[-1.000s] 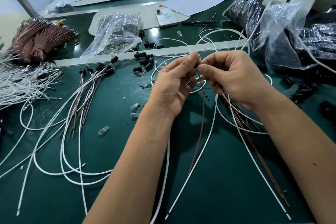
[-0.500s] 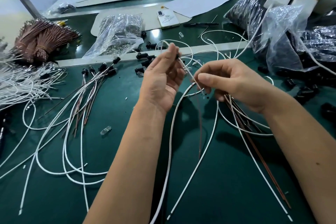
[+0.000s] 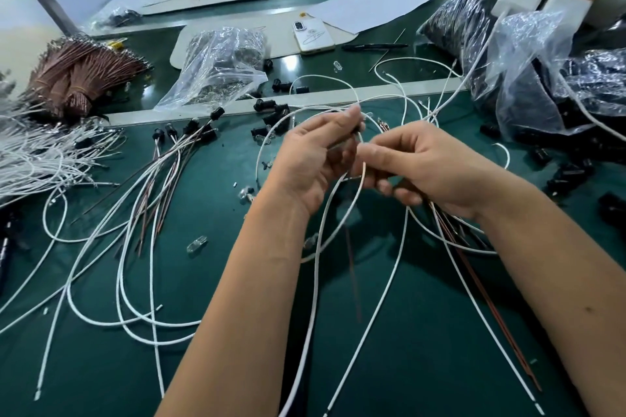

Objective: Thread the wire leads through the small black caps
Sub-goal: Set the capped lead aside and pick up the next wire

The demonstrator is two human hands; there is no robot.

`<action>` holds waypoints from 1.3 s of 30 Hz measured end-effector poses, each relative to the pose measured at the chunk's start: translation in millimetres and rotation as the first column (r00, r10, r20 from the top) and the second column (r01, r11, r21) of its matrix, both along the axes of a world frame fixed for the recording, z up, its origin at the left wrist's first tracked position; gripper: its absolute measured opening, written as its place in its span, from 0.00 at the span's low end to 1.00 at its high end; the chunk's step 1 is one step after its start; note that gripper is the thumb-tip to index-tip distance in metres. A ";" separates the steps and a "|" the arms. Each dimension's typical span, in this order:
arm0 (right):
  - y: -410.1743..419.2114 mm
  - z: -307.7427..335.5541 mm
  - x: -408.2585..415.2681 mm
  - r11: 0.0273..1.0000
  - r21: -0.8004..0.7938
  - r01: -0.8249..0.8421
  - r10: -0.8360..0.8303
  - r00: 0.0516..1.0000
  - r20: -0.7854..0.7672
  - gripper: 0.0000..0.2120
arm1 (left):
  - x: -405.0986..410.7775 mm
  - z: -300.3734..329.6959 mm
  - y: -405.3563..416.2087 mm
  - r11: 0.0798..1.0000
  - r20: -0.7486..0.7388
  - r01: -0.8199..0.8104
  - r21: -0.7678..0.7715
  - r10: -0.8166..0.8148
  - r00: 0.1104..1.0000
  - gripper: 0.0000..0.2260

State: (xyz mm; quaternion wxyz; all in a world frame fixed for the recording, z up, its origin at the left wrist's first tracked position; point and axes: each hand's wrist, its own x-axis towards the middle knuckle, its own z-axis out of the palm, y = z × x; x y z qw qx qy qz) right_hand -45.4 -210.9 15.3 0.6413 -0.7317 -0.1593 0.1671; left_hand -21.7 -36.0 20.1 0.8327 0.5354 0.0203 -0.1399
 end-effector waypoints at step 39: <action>-2.6 -5.0 6.3 0.973 -0.035 0.230 -0.224 0.965 0.136 0.05 | -5.3 -5.0 -13.6 0.967 0.472 -0.221 0.128 0.137 0.871 0.07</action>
